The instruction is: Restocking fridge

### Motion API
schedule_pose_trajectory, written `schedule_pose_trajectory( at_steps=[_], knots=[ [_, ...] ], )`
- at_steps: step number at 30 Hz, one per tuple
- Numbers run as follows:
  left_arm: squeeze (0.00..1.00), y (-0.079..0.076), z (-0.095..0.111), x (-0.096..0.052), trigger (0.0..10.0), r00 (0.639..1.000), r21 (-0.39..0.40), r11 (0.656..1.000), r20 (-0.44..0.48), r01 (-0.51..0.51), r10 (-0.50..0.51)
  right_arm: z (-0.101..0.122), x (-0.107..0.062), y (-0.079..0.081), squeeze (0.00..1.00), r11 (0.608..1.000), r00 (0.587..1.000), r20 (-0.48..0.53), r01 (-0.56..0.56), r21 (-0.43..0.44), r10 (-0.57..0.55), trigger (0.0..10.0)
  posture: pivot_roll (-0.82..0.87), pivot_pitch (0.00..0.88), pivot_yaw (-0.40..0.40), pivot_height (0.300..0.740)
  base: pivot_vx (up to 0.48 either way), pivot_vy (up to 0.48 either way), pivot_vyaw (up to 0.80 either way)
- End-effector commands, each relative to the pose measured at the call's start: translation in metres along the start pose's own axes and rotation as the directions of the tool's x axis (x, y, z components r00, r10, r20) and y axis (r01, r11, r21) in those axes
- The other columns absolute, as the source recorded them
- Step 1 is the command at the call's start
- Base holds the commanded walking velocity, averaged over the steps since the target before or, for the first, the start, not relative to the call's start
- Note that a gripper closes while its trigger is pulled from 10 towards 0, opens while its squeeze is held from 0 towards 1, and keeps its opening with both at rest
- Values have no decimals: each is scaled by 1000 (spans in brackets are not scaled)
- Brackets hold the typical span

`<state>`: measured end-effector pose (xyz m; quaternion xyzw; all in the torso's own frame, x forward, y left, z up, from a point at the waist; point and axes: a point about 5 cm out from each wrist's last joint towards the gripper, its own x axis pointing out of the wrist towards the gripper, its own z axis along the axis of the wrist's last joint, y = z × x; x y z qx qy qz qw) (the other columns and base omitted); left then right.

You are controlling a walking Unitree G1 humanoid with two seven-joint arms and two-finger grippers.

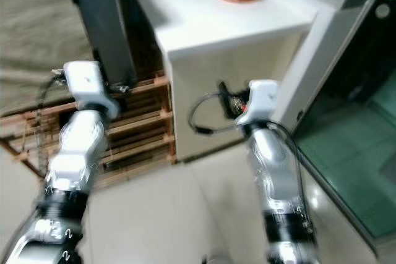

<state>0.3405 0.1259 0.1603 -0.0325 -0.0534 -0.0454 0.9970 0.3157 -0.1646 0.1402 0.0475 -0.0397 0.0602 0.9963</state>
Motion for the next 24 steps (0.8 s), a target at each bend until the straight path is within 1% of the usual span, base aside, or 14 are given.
schedule_pose_trajectory(
  at_steps=[1,5,15,19,24],
  knots=[
    [0,14,-2,-3,10000,999,1,999,-15,-37,37,3,2,9,0,1000,1000,18,-23,-3,23,10000,-89,0,6,740,0,480,0],
    [0,15,-4,-2,10000,998,-7,999,-30,-47,47,3,3,5,0,1000,1000,20,-7,-2,7,10000,-98,0,10,740,0,480,-780],
    [0,19,-9,0,10000,995,-7,997,-70,-78,77,2,2,4,0,1000,1000,16,0,-12,0,10000,-104,0,11,740,0,480,-788],
    [0,19,-10,0,10000,994,-16,997,-74,-76,75,2,2,9,0,999,1000,16,-26,-34,27,10000,-106,0,11,740,0,480,-788],
    [0,19,-10,0,10000,994,-18,997,-75,-76,75,2,2,10,0,999,999,17,-31,-37,32,10000,-106,0,11,740,0,480,-788]
  ],
)
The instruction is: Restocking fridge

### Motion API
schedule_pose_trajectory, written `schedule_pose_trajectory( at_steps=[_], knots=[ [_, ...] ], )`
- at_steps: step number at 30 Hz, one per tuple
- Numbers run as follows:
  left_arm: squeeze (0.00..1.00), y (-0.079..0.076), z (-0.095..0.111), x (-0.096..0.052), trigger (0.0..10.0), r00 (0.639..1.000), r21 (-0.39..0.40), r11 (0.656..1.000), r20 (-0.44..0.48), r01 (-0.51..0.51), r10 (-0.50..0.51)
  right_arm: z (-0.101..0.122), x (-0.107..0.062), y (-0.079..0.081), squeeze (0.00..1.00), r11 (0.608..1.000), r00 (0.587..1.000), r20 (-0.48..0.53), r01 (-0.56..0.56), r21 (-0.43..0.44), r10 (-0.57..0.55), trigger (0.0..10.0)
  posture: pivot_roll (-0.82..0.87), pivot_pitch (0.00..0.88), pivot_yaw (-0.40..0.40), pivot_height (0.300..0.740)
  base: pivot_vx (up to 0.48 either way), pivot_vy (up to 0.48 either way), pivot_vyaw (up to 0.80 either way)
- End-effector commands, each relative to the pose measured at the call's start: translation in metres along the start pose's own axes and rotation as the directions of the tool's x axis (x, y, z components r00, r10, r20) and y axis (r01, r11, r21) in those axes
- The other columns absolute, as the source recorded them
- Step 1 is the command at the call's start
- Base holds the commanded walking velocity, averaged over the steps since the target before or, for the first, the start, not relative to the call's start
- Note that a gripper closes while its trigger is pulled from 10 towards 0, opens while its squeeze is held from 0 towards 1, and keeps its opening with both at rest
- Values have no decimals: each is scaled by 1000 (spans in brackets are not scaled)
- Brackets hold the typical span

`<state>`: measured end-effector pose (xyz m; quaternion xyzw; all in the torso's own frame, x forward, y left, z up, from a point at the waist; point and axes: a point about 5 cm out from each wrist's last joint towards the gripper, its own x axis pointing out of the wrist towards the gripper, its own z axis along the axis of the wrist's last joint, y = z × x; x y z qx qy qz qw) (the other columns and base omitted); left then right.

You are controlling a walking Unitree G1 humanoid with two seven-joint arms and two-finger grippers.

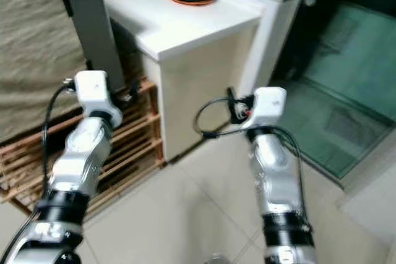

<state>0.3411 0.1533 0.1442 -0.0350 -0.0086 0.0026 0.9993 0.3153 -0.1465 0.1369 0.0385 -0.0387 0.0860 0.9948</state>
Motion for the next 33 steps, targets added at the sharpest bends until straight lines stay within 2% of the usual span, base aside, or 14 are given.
schedule_pose_trajectory(
  at_steps=[1,11,14,19,25,28,33],
  knots=[
    [0,-9,4,2,10000,1000,-17,1000,10,23,-23,6,0,-8,0,1000,1000,22,22,-23,-21,10000,-106,0,11,740,0,480,-788],
    [0,-3,-1,2,10000,1000,0,1000,-14,7,-7,4,0,-5,0,999,1000,20,20,-26,-20,10000,-99,0,16,740,0,480,-788],
    [0,-11,3,-3,10000,998,4,998,7,58,-58,8,-3,1,0,999,999,32,-9,-49,11,10000,-97,0,16,740,0,477,-788],
    [0,-16,4,-7,10000,995,-15,995,18,99,-99,5,-5,0,0,999,999,32,-10,-46,11,10000,-87,0,20,740,0,456,-690],
    [0,-11,3,-4,10000,994,-25,994,13,108,-108,5,-2,0,0,1000,999,43,5,-18,-5,10000,-99,0,30,740,0,431,0],
    [0,-20,2,-6,10000,989,-34,988,15,151,-150,8,-5,-4,0,1000,999,50,12,-26,-11,10000,-108,0,33,740,0,435,0],
    [0,-23,1,-8,10000,985,-36,984,16,173,-172,4,-9,-11,0,999,999,40,35,-20,-34,10000,-112,0,41,740,0,454,0]
  ],
)
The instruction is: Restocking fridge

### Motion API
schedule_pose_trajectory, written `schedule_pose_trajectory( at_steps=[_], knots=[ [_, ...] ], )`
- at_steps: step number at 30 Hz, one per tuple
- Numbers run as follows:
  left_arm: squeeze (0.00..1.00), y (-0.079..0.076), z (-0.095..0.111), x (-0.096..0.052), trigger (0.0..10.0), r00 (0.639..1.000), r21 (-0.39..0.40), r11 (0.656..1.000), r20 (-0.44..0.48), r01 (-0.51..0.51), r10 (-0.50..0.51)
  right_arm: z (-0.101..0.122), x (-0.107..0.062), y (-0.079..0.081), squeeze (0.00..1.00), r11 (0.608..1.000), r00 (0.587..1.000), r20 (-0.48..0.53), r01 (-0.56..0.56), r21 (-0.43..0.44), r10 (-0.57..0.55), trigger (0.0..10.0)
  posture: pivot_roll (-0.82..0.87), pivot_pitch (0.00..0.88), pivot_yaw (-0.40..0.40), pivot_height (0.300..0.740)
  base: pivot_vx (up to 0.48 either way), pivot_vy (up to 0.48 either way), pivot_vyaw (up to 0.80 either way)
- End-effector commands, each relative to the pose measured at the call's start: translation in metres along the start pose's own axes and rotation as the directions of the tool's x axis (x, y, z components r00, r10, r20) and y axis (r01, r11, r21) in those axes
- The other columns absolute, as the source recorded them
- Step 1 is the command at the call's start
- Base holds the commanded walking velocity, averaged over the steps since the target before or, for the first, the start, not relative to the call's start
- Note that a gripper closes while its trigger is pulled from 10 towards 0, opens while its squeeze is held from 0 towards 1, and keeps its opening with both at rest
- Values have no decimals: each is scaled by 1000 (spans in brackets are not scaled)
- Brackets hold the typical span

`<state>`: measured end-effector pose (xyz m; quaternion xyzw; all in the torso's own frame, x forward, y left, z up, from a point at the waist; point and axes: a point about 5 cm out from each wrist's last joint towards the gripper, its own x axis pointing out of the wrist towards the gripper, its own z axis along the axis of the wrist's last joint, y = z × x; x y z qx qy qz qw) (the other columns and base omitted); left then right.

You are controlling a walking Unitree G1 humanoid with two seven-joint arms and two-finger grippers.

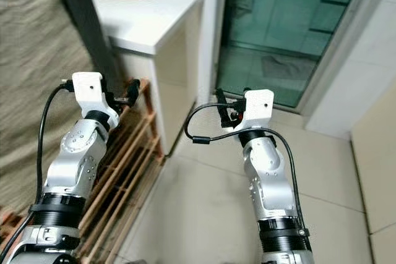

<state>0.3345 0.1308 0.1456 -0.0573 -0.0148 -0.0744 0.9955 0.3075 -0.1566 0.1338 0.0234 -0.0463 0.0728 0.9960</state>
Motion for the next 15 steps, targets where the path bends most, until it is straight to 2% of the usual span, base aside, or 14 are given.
schedule_pose_trajectory(
  at_steps=[1,7,12,15],
  knots=[
    [0,-1,1,-1,10000,1000,8,1000,4,19,-19,5,0,-3,0,1000,1000,25,13,14,-13,10000,-112,0,41,740,0,461,0],
    [0,1,1,1,10000,1000,10,1000,-5,17,-17,5,1,-2,0,999,999,25,24,21,-25,10000,-119,0,52,740,0,450,0],
    [0,-6,2,0,10000,998,-6,999,14,54,-54,4,0,-4,0,999,999,25,28,22,-29,10000,-122,0,55,740,0,431,0],
    [0,-9,6,0,10000,995,-7,996,45,86,-85,4,0,-5,0,999,999,22,36,24,-36,10000,-121,0,54,740,-266,400,0]
  ],
)
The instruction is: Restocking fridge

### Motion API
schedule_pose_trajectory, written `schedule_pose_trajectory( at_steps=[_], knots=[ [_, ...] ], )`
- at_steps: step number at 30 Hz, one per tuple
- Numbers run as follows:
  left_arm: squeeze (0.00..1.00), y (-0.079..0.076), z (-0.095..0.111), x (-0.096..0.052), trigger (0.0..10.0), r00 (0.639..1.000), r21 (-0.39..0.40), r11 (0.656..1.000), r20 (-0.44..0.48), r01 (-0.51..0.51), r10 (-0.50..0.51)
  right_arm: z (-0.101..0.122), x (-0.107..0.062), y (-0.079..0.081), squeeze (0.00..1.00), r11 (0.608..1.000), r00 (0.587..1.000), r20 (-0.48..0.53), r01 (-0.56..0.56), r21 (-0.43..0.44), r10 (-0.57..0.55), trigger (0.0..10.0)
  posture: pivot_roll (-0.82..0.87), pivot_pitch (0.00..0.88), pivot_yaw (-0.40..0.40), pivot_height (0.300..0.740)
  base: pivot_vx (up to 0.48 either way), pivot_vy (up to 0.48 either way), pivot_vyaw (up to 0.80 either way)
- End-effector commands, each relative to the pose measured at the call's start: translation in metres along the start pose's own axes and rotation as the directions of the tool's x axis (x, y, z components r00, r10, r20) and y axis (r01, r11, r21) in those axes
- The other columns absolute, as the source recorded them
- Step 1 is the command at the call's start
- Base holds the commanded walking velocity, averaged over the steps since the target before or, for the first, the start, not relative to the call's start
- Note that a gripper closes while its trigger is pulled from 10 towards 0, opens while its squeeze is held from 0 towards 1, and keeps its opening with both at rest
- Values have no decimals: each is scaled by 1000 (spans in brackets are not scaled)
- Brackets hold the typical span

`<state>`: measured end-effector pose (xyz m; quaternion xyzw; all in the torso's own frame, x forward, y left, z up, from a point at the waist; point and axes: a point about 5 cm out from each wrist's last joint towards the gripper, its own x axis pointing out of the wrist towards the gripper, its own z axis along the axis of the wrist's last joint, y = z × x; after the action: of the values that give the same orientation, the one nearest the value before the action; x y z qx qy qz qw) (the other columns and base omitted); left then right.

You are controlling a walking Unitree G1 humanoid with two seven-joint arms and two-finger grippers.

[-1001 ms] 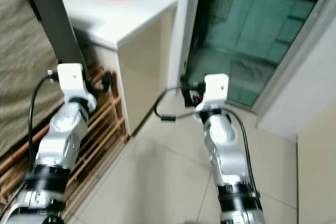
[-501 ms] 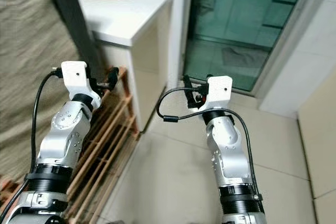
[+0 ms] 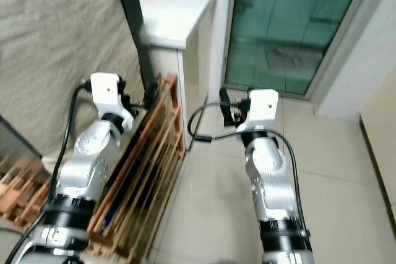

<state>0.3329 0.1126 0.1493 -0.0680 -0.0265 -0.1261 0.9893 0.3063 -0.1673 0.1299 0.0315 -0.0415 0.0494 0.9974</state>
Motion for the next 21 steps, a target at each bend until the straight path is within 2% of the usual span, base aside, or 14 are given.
schedule_pose_trajectory(
  at_steps=[1,8,21],
  knots=[
    [0,8,5,-3,10000,999,28,1000,30,-11,10,7,2,6,0,1000,999,30,-12,11,11,10000,-120,0,52,740,-420,0,0],
    [0,-2,4,-8,10000,996,60,995,37,74,-76,4,0,7,0,1000,1000,19,-14,14,14,10000,-117,0,47,740,0,0,0],
    [0,-9,4,-10,10000,993,75,991,43,109,-112,4,0,8,0,1000,1000,15,-19,12,19,10000,-117,0,41,740,-464,0,0]
  ],
)
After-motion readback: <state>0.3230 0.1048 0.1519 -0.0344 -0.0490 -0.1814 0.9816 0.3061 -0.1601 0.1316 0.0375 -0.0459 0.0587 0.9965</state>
